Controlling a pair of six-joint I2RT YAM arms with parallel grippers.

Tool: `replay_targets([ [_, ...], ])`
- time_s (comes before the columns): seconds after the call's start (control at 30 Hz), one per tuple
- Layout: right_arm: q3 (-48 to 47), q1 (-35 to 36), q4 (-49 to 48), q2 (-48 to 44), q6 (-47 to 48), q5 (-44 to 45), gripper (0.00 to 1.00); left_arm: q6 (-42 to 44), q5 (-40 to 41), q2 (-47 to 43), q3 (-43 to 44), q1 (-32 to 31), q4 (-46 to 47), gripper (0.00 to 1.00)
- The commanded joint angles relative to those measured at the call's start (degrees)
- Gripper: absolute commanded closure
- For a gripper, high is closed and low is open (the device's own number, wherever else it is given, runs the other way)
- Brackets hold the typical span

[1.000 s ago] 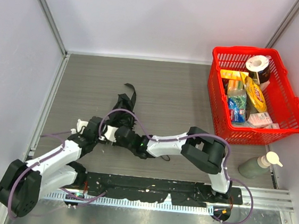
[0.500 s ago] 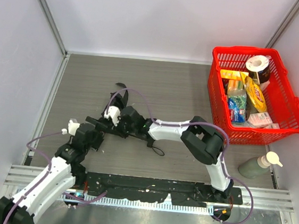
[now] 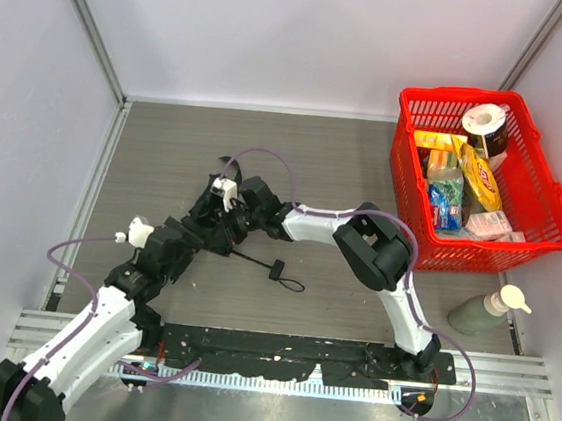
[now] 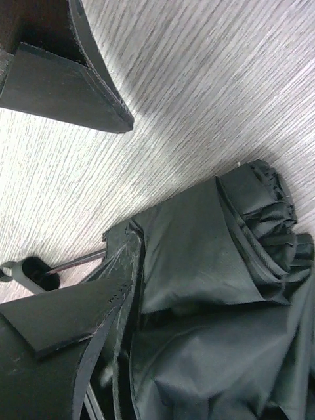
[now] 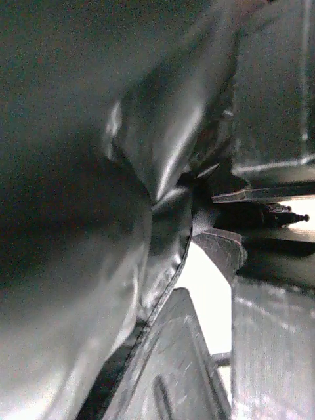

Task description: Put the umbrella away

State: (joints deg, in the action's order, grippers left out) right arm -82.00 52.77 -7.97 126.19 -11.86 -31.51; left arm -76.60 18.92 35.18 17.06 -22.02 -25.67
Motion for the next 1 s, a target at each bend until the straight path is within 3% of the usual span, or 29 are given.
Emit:
replay_targets([
  [0.0,1.1,-0.1,14.4,8.8,-8.6,-4.1,0.99,5.0,-1.7,3.7,0.4,0.3,9.7,0.07],
  [0.17,0.3,-2.2,14.6,10.7,-11.8,-6.8,0.99,2.6,-1.8,7.6,0.5,2.3,8.4,0.0],
  [0.53,-0.7,-4.4,11.0,14.3,-17.8,-14.4,0.99,-1.9,-15.0,21.5,-3.4,11.4,30.1,0.01],
  [0.97,0.4,-5.0,2.0,15.4,-24.1,-20.3,0.99,-5.4,-11.3,31.9,-1.5,11.4,22.3,0.18],
])
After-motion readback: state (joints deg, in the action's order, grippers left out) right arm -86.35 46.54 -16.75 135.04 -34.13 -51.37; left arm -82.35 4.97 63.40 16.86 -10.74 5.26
